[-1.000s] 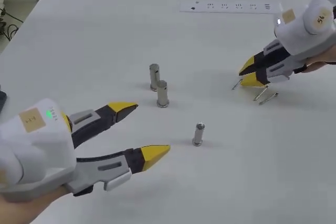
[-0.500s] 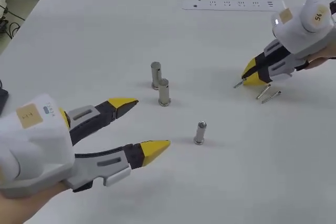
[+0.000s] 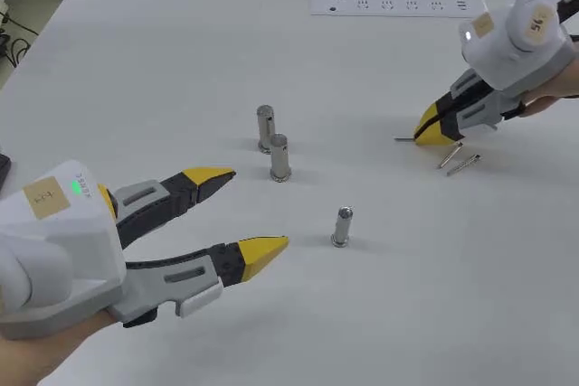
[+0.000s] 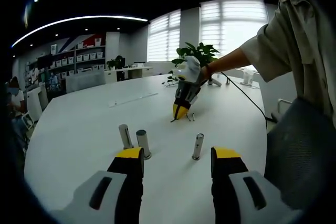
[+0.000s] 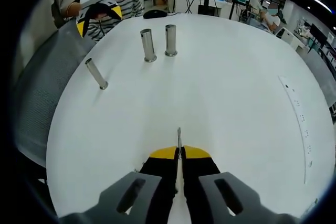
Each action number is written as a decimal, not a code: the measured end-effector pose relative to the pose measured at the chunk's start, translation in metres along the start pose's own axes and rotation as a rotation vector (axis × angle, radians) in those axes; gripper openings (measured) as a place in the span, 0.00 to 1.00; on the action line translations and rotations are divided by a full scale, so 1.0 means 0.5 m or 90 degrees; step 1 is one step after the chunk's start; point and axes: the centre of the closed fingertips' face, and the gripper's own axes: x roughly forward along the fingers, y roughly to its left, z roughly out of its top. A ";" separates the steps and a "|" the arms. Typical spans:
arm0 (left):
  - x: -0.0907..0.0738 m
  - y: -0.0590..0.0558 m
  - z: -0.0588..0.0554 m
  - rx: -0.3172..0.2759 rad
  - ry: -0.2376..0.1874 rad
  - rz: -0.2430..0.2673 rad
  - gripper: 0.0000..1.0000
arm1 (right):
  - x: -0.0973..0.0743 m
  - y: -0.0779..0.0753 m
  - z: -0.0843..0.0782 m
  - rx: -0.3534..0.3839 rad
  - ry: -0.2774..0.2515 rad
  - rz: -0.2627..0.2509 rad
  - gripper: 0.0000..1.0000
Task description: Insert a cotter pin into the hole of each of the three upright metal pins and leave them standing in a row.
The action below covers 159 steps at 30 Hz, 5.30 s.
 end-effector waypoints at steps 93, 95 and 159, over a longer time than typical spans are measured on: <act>0.091 -0.012 0.081 -0.620 -0.089 -0.079 0.25 | -0.072 0.189 0.238 -0.123 -0.140 -0.025 0.02; 0.095 -0.013 0.079 -0.631 -0.086 -0.082 0.25 | -0.073 0.194 0.242 -0.126 -0.142 -0.024 0.02; 0.114 -0.055 0.063 -0.793 -0.029 -0.122 0.00 | -0.068 0.249 0.285 -0.171 -0.162 -0.017 0.04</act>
